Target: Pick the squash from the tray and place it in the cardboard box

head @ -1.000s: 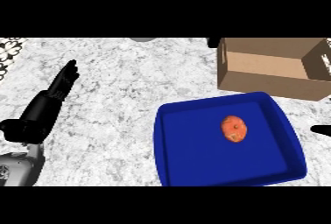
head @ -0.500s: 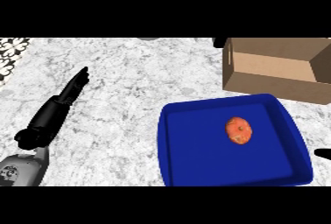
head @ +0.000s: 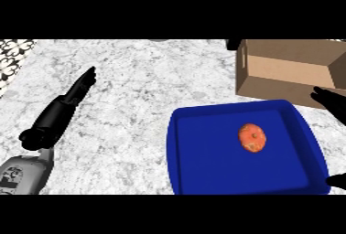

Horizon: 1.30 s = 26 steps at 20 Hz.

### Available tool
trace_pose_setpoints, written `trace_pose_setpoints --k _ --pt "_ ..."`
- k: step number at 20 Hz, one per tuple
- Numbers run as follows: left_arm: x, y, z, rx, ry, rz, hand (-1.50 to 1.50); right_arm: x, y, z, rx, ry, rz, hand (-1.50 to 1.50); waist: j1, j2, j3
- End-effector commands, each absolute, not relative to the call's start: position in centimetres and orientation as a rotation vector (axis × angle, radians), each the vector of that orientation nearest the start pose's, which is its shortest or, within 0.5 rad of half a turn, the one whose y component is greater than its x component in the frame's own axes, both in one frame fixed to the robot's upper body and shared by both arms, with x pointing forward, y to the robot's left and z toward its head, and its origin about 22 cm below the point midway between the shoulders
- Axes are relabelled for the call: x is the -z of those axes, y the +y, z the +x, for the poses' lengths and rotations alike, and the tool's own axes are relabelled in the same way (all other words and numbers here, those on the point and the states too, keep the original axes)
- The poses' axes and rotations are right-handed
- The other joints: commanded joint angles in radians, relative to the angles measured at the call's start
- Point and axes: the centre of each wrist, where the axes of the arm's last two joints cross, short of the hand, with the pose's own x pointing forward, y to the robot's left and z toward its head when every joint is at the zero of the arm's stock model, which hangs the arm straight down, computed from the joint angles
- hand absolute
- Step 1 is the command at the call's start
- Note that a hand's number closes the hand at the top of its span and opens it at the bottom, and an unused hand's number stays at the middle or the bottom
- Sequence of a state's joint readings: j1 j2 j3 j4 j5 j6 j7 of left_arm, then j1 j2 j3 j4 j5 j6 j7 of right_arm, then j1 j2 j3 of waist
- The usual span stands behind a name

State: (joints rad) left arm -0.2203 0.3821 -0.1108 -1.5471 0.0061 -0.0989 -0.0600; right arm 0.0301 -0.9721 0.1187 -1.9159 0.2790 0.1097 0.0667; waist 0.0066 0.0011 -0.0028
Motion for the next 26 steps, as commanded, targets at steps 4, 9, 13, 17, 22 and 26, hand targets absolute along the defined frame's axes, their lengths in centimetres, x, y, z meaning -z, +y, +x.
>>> trace_pose_setpoints --k 4,9,13,17,22,26 --pt "-7.3 26.4 29.0 0.556 -1.759 0.083 0.0 -17.6 -26.5 22.2 -1.388 -1.233 -0.84 -1.5 0.022 0.001 0.0" --pt "-5.3 27.7 28.6 0.535 -1.741 0.102 0.0 -16.4 -22.8 21.5 -1.419 -1.115 -0.827 -1.5 0.006 0.0 0.001" --pt "-6.7 27.9 28.8 0.515 -1.762 0.112 0.0 -15.5 -21.0 21.5 -1.408 -1.059 -0.806 -1.5 -0.002 -0.001 0.002" --pt "-6.5 26.2 28.7 0.545 -1.741 0.092 0.0 -13.4 -18.6 22.0 -1.401 -1.026 -0.778 -1.5 -0.004 -0.001 0.003" --pt "-7.3 28.2 29.7 0.515 -1.75 0.095 0.0 -13.7 -17.6 23.1 -1.404 -0.973 -0.879 -1.5 -0.006 -0.001 0.002" --pt "-6.8 27.0 27.6 0.536 -1.739 0.083 0.0 -10.6 -18.0 24.1 -1.388 -0.994 -0.894 -1.5 -0.002 -0.001 0.003"
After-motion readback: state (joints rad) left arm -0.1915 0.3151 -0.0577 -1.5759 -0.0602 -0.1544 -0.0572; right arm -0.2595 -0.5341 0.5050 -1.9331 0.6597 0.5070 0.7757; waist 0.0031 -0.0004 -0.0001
